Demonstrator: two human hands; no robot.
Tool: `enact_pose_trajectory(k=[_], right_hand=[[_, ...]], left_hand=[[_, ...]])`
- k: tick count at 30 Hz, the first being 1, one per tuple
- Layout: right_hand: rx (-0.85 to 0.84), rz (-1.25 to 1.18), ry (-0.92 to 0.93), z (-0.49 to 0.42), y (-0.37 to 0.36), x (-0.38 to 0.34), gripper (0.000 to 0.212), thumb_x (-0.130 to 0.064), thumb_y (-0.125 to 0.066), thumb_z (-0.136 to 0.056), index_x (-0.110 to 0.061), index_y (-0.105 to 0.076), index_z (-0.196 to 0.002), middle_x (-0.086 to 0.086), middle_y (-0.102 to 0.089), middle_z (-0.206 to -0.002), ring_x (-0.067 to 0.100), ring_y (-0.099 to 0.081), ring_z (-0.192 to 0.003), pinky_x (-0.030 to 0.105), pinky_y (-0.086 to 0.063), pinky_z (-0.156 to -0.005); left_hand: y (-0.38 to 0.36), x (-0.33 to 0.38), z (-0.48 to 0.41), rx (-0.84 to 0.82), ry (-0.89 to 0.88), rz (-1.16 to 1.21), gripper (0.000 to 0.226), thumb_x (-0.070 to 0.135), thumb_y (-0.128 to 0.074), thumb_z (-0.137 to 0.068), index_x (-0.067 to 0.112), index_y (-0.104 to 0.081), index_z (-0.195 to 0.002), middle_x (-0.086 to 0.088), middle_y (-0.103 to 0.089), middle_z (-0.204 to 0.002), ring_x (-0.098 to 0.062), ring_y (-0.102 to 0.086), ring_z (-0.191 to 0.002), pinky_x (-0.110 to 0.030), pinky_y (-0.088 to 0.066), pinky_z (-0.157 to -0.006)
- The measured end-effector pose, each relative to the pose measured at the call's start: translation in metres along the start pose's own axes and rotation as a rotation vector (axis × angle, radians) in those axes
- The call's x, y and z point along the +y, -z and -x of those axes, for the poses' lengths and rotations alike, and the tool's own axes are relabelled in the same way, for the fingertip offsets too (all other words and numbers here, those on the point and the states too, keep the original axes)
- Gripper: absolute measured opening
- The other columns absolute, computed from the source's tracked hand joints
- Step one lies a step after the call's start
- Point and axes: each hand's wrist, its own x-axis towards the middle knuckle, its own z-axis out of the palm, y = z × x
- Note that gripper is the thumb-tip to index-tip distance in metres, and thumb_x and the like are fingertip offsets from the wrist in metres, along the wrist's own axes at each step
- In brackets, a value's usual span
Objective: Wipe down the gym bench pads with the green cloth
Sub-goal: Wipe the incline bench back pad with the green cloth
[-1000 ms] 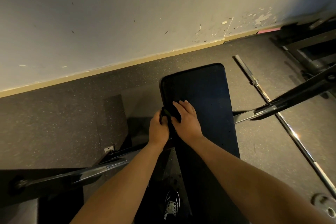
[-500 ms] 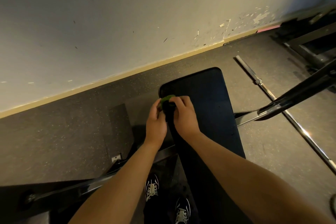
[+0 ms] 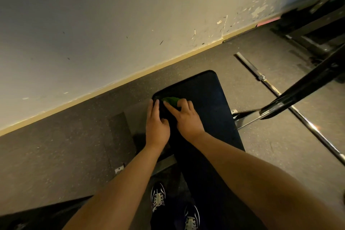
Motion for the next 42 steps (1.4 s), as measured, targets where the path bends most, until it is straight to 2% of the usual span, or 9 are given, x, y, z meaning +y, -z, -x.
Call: enact_pose_trajectory(k=[4, 8, 13, 19, 23, 29, 35, 38, 42], right_hand=[[0.115, -0.105, -0.243, -0.009, 0.017, 0.043, 0.078, -0.003, -0.058, -0.088, -0.031, -0.029, -0.155, 0.015, -0.034, -0.134, 0.033, -0.039, -0.114, 0.042, -0.054, -0.086], [0.147, -0.298, -0.500, -0.024, 0.023, 0.045, 0.074, 0.000, -0.052, -0.092, -0.028, -0.028, -0.156, 0.012, -0.029, -0.140, 0.032, -0.035, -0.122, 0.039, -0.044, -0.097], [0.146, -0.383, -0.373, -0.034, 0.010, -0.003, 0.069, -0.002, -0.050, -0.093, -0.027, -0.031, -0.154, 0.010, -0.032, -0.143, 0.028, -0.038, -0.119, 0.040, -0.042, -0.104], [0.007, -0.263, -0.129, -0.035, 0.003, -0.037, 0.061, -0.012, -0.057, -0.094, -0.027, -0.039, -0.150, 0.008, -0.036, -0.143, 0.030, -0.040, -0.120, 0.040, -0.052, -0.092], [-0.123, -0.237, -0.052, -0.022, 0.001, -0.043, 0.060, -0.018, -0.056, -0.097, -0.029, -0.035, -0.152, 0.009, -0.030, -0.145, 0.030, -0.036, -0.124, 0.041, -0.051, -0.096], [0.140, -0.327, -0.199, -0.044, 0.018, -0.019, 0.054, -0.010, -0.054, -0.094, -0.023, -0.047, -0.146, 0.009, -0.037, -0.138, 0.027, -0.040, -0.119, 0.036, -0.051, -0.092], [-0.003, -0.218, 0.007, -0.024, -0.005, -0.027, 0.064, -0.018, -0.057, -0.093, -0.028, -0.036, -0.152, 0.011, -0.031, -0.149, 0.034, -0.033, -0.129, 0.043, -0.044, -0.105], [-0.032, -0.185, 0.053, -0.001, -0.013, -0.020, 0.067, -0.016, -0.058, -0.093, -0.027, -0.032, -0.154, 0.012, -0.033, -0.144, 0.032, -0.038, -0.122, 0.043, -0.052, -0.093], [0.024, -0.199, -0.071, 0.010, -0.011, 0.002, 0.065, -0.011, -0.059, -0.091, -0.025, -0.038, -0.152, 0.011, -0.037, -0.137, 0.028, -0.041, -0.118, 0.037, -0.055, -0.083]], left_hand=[[-0.002, -0.008, 0.001, 0.014, -0.040, -0.018, 0.068, 0.002, -0.052, -0.100, 0.024, -0.024, -0.158, 0.007, -0.008, -0.167, -0.010, -0.016, -0.151, 0.009, -0.025, -0.091], [-0.002, -0.003, -0.002, 0.075, 0.018, 0.074, 0.062, 0.002, -0.050, -0.101, 0.022, -0.031, -0.156, 0.005, -0.022, -0.164, -0.004, -0.025, -0.144, 0.007, -0.029, -0.091], [0.005, -0.003, -0.008, 0.101, 0.111, 0.259, 0.070, 0.007, -0.056, -0.100, 0.028, -0.021, -0.158, 0.006, -0.039, -0.156, -0.008, -0.040, -0.141, -0.034, -0.038, -0.116], [0.012, 0.005, -0.008, 0.113, 0.160, 0.315, 0.070, 0.000, -0.049, -0.100, 0.028, -0.021, -0.158, 0.006, -0.045, -0.148, -0.010, -0.046, -0.133, -0.037, -0.040, -0.114], [0.009, 0.001, -0.003, 0.111, 0.240, 0.315, 0.067, 0.003, -0.048, -0.102, 0.030, -0.022, -0.158, 0.001, -0.049, -0.147, -0.008, -0.050, -0.124, -0.032, -0.044, -0.108], [0.009, -0.004, 0.006, 0.021, 0.205, 0.348, 0.069, 0.006, -0.053, -0.101, 0.026, -0.021, -0.158, 0.005, -0.048, -0.148, -0.010, -0.048, -0.133, -0.034, -0.041, -0.113], [0.005, -0.004, -0.002, 0.076, 0.144, 0.332, 0.054, 0.009, -0.056, -0.100, 0.040, -0.041, -0.141, 0.005, -0.055, -0.140, -0.007, -0.055, -0.124, -0.030, -0.048, -0.105], [0.006, 0.001, -0.002, 0.150, 0.119, 0.170, 0.061, -0.002, -0.053, -0.096, 0.026, -0.038, -0.148, 0.000, -0.038, -0.153, -0.014, -0.040, -0.140, -0.019, -0.038, -0.107], [-0.009, 0.014, -0.006, 0.057, -0.088, -0.083, 0.074, -0.005, -0.054, -0.093, 0.031, -0.032, -0.154, 0.006, -0.005, -0.167, -0.016, 0.001, -0.154, -0.040, -0.019, -0.124]])
